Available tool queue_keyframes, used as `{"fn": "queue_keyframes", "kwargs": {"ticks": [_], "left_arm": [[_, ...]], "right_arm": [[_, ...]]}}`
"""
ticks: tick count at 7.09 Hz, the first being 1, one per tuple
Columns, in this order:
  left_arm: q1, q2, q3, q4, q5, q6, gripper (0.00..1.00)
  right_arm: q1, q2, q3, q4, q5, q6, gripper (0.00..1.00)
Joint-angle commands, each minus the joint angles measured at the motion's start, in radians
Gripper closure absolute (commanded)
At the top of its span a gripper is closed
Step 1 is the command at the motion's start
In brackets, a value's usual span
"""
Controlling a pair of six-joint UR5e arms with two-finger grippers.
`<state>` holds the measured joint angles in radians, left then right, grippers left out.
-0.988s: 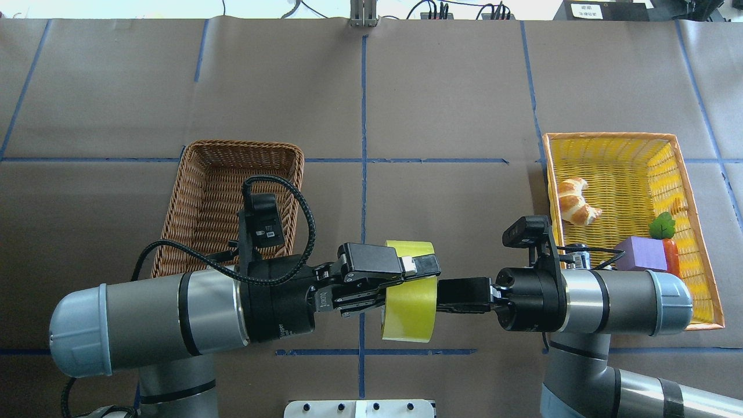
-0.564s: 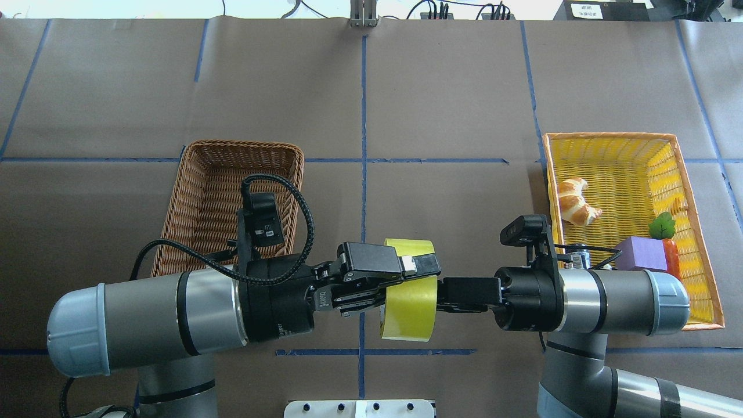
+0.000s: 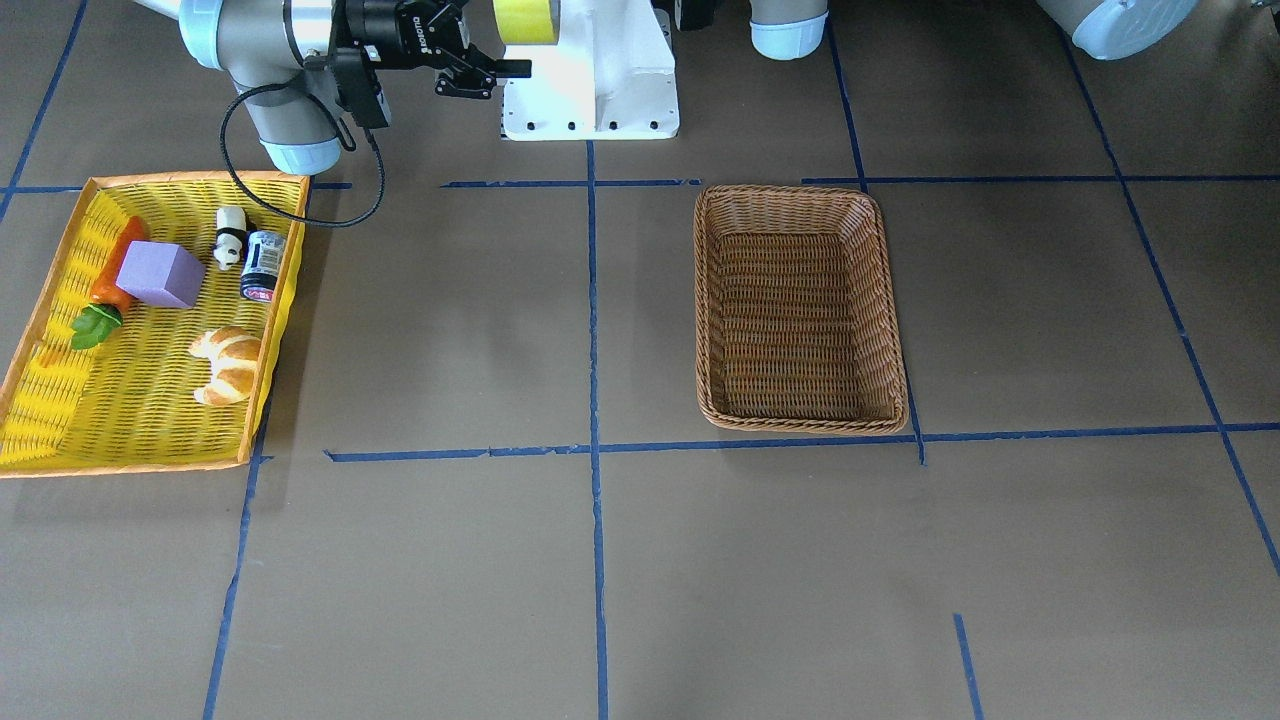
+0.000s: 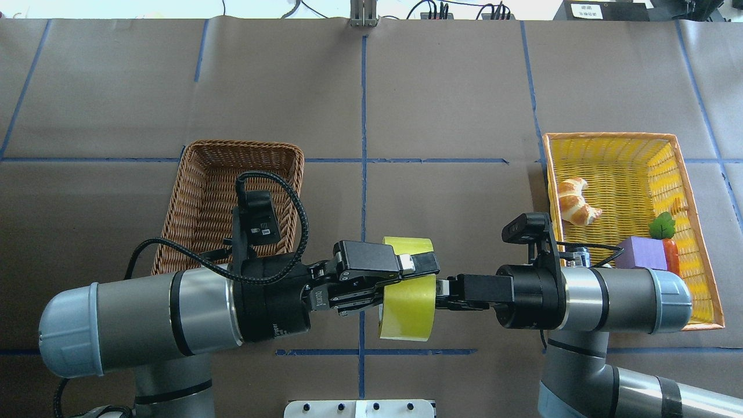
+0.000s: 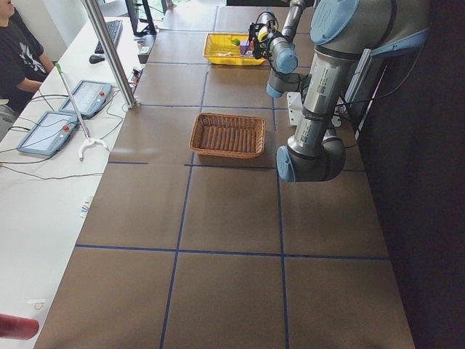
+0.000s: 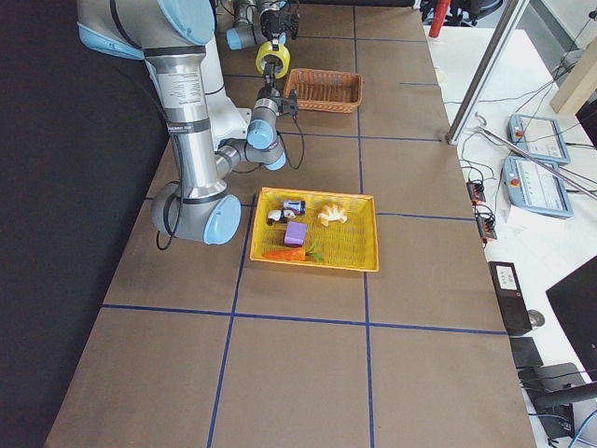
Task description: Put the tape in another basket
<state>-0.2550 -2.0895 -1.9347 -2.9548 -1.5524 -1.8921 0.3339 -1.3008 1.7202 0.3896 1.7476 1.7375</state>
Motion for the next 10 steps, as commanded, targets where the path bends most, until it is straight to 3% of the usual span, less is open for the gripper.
{"fn": "queue_keyframes", "kwargs": {"ticks": [1,3,5,7,9,10], "left_arm": [[-0.007,0.005,-0.018,-0.003,0.0,0.002,0.99],[-0.038,0.008,-0.029,-0.003,-0.005,0.002,0.99],[-0.072,0.051,-0.032,-0.004,-0.005,0.002,0.99],[-0.105,0.092,-0.023,0.011,-0.008,0.004,1.0],[-0.151,0.106,-0.003,0.081,-0.029,0.004,1.0],[-0.212,0.106,-0.004,0.218,-0.117,0.005,1.0]], "right_arm": [[0.007,-0.031,0.027,0.0,0.009,0.001,0.0],[0.062,-0.06,0.047,-0.05,0.051,0.004,0.0],[0.137,-0.106,0.207,-0.316,0.182,0.01,0.0],[0.212,-0.106,0.242,-0.51,0.237,0.007,0.0],[0.421,-0.101,0.245,-0.711,0.466,0.002,0.0],[0.515,-0.098,0.245,-0.803,0.572,-0.01,0.0]]}}
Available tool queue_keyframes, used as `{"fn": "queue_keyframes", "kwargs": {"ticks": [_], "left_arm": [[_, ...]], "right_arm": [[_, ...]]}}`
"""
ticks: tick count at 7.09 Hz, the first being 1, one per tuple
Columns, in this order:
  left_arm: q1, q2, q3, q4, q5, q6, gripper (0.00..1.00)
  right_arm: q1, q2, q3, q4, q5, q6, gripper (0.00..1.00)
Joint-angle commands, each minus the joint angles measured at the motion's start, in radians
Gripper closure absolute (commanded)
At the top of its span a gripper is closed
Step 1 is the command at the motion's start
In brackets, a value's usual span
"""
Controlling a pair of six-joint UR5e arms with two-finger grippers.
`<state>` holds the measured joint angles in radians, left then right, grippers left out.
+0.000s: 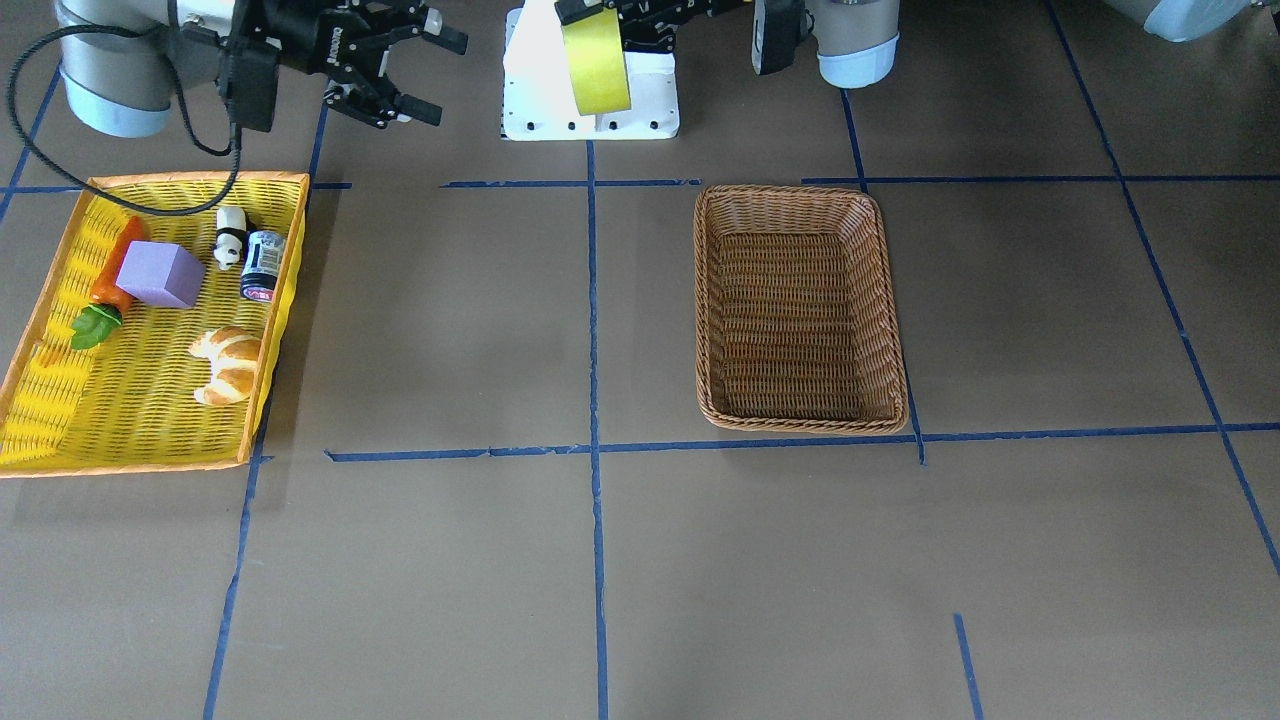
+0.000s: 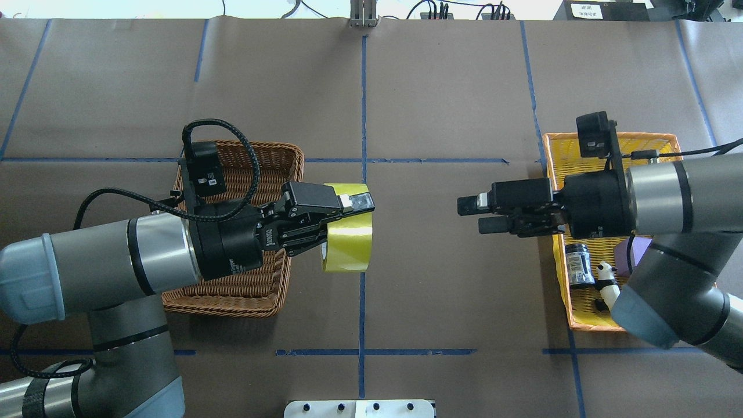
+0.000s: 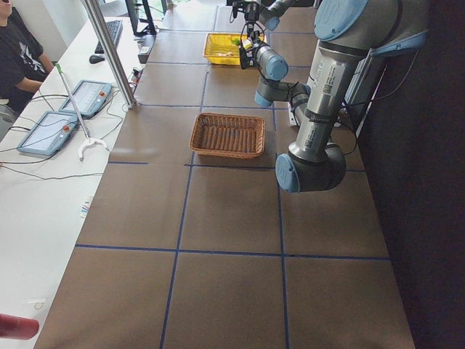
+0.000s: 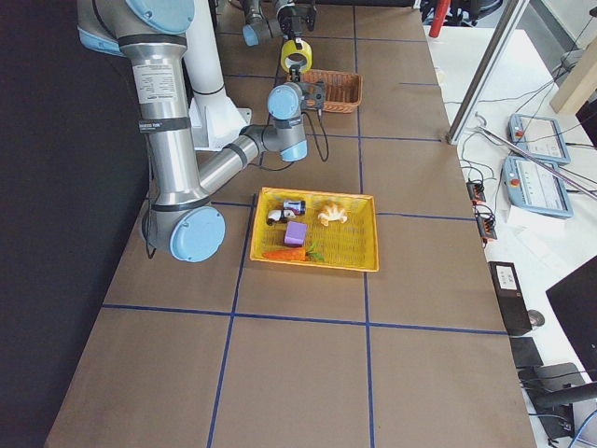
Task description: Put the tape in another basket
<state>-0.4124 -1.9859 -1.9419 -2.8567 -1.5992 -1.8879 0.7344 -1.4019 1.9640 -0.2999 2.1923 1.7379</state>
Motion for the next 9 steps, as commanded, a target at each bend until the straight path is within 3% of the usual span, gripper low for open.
{"fn": "queue_keyframes", "kwargs": {"ticks": [1,6,9], "left_arm": [[-0.087,0.002,0.003,0.213,-0.123,0.085,1.0],[-0.138,0.004,-0.009,0.774,-0.125,0.421,1.0],[-0.144,0.032,0.013,0.953,-0.091,0.587,1.0]], "right_arm": [[0.15,0.001,0.001,-0.186,0.147,-0.071,0.0],[0.198,-0.011,0.007,-0.762,0.109,-0.573,0.0],[0.271,-0.022,0.09,-1.214,0.03,-1.041,0.0]]}}
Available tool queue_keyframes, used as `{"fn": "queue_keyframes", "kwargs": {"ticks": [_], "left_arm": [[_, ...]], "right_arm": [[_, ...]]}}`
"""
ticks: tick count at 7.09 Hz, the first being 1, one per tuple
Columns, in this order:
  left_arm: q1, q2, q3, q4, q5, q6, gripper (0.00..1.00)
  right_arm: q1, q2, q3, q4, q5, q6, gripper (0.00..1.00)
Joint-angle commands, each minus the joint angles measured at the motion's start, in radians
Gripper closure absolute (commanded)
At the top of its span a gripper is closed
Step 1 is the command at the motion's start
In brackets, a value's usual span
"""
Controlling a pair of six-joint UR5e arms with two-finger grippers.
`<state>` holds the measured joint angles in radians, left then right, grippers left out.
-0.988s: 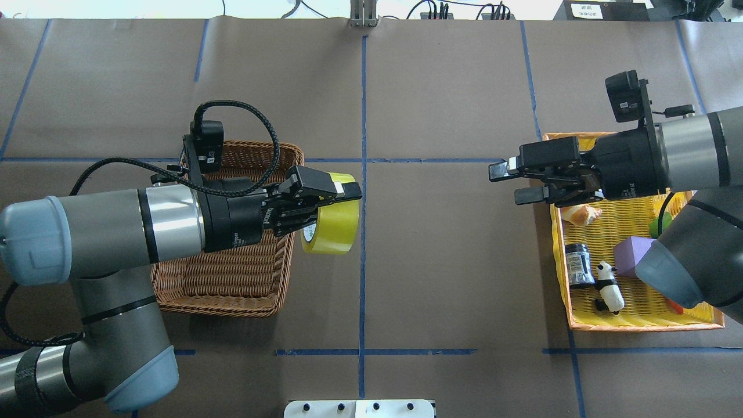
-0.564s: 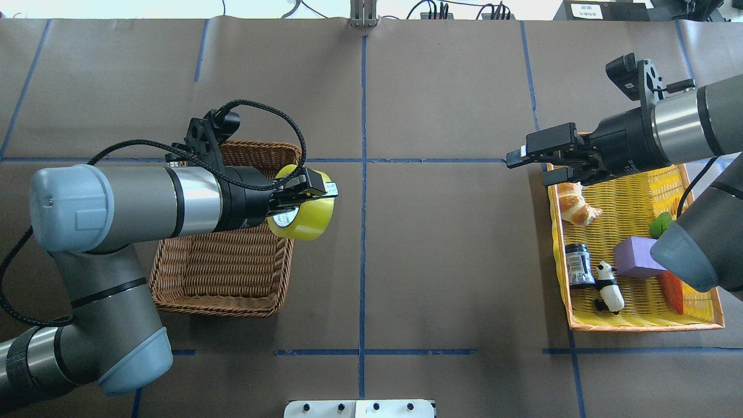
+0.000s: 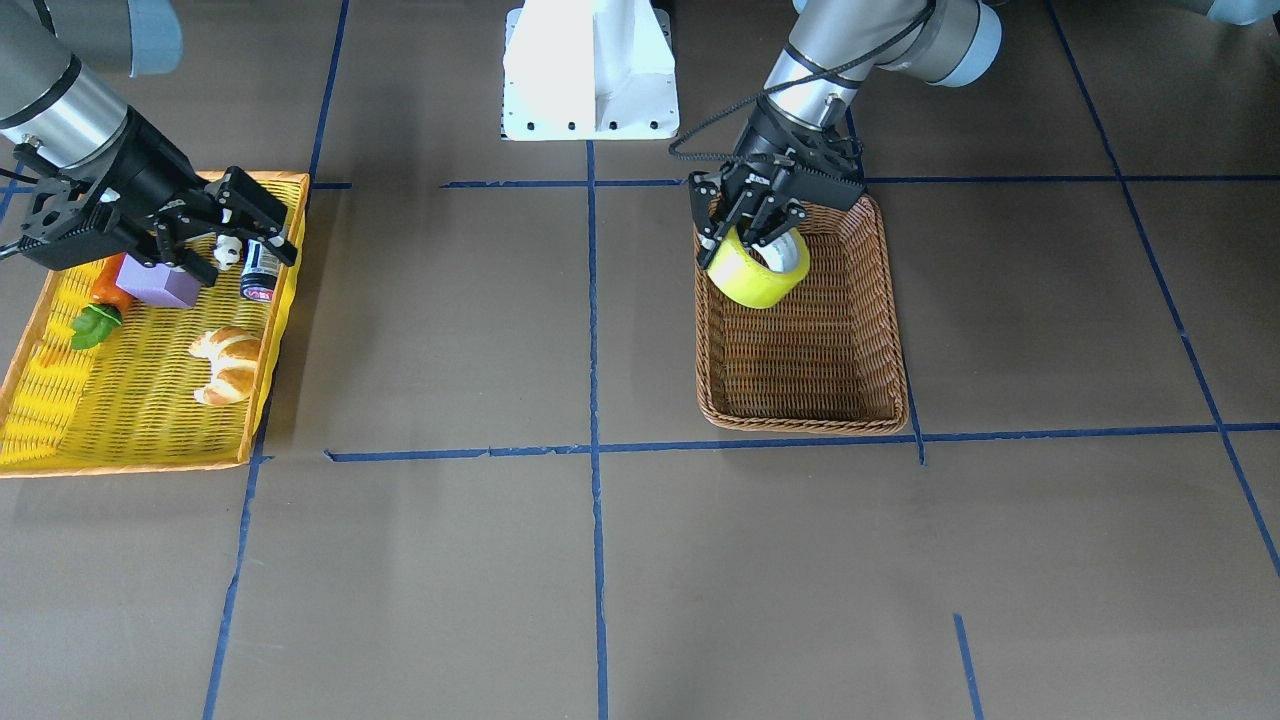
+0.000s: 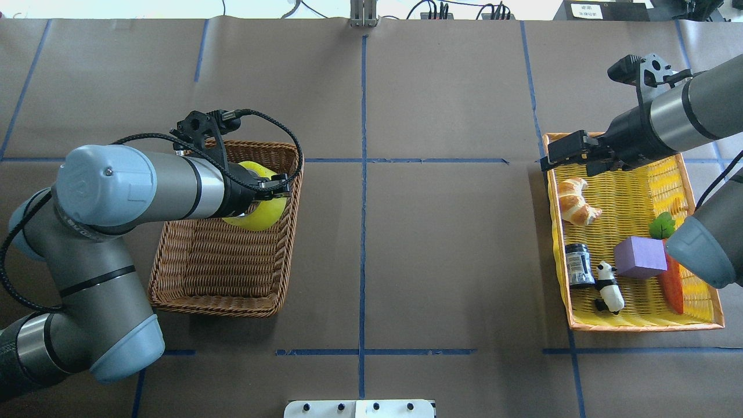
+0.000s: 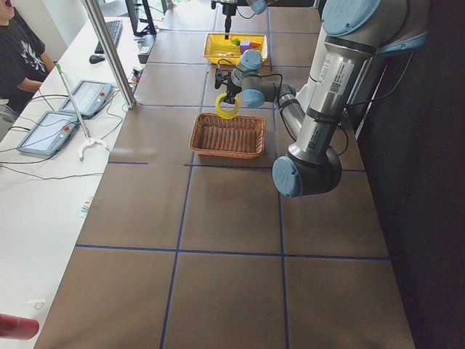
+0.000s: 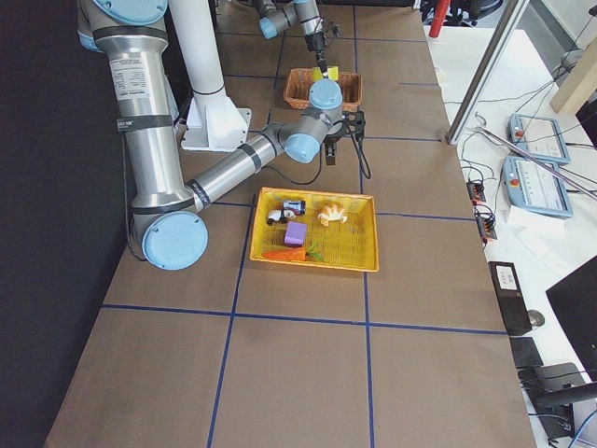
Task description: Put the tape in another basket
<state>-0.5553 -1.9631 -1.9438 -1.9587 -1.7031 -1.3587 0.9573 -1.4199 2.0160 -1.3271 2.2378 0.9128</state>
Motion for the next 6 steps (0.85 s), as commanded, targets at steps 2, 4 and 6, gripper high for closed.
{"fn": "queue_keyframes", "kwargs": {"ticks": [2,4,6], "left_arm": [[0.008,0.01,0.092,0.092,0.02,0.117,1.0],[0.015,0.013,0.146,0.098,0.02,0.185,0.57],[0.012,0.01,0.152,0.102,0.014,0.312,0.0]], "right_arm": [[0.148,-0.107,0.053,-0.239,0.0,-0.479,0.0],[0.231,-0.183,0.044,-0.241,0.038,-0.67,0.0],[0.268,-0.208,0.043,-0.241,0.066,-0.71,0.0]]}}
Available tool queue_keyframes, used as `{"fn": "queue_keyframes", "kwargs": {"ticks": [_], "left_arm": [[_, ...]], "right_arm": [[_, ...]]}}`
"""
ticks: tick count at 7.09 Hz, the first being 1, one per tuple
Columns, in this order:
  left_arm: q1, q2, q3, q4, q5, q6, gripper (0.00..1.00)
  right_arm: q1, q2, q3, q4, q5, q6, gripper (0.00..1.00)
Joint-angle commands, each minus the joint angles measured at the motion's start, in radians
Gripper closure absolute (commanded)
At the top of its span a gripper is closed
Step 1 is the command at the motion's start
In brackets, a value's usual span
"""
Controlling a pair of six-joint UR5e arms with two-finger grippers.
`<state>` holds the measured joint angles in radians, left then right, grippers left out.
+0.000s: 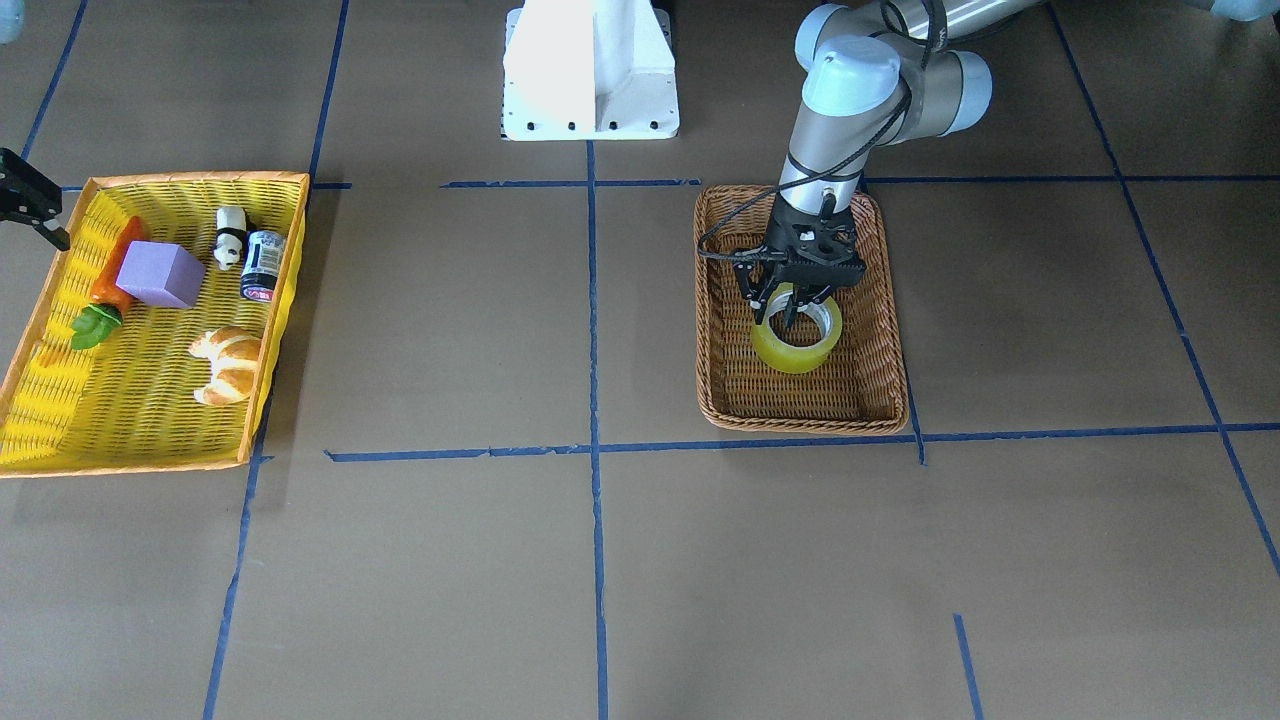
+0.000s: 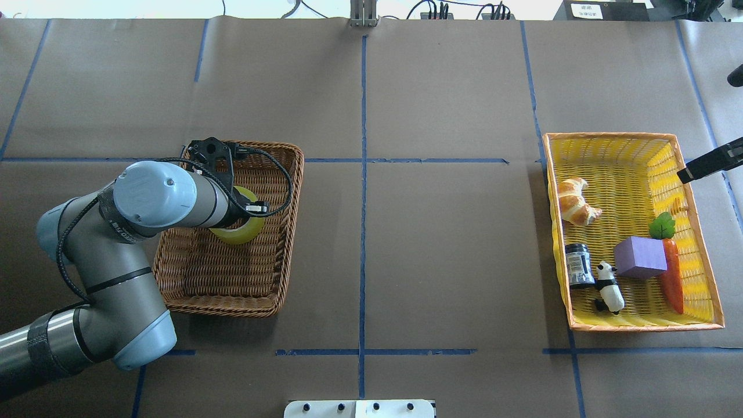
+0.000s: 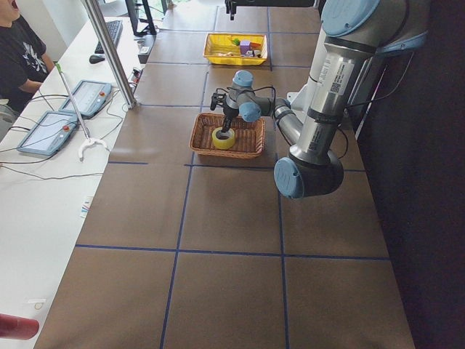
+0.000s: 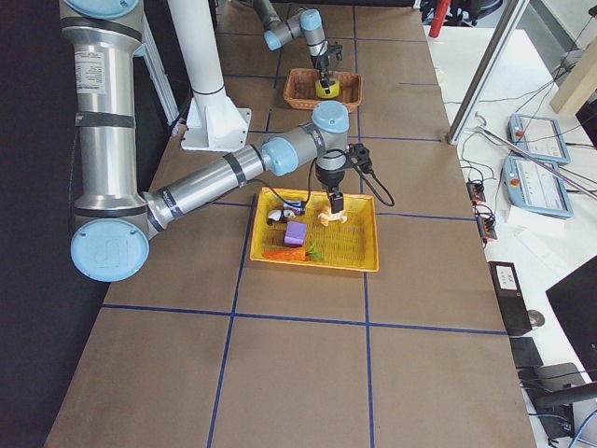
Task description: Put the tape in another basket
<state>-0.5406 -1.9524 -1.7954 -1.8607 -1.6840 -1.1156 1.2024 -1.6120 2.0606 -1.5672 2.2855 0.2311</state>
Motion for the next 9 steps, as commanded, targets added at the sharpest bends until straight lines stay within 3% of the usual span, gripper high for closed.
{"fn": "queue_keyframes", "kwargs": {"ticks": [1,3,5,7,9], "left_arm": [[-0.013,0.001,-0.036,0.088,-0.02,0.186,0.0],[-0.121,0.022,-0.119,0.239,-0.156,0.409,0.0],[-0.343,0.134,-0.127,0.242,-0.4,0.679,0.0],[-0.561,0.281,-0.114,0.251,-0.511,0.978,0.0],[-0.82,0.355,-0.096,0.39,-0.638,1.05,0.0]], "right_arm": [[0.042,-0.038,-0.005,-0.001,0.026,-0.074,0.0],[0.135,-0.093,-0.032,-0.002,0.045,-0.23,0.0],[0.247,-0.143,-0.104,-0.002,0.086,-0.417,0.0],[0.307,-0.205,-0.137,-0.001,0.086,-0.479,0.0],[0.324,-0.209,-0.213,0.002,0.086,-0.48,0.0]]}}
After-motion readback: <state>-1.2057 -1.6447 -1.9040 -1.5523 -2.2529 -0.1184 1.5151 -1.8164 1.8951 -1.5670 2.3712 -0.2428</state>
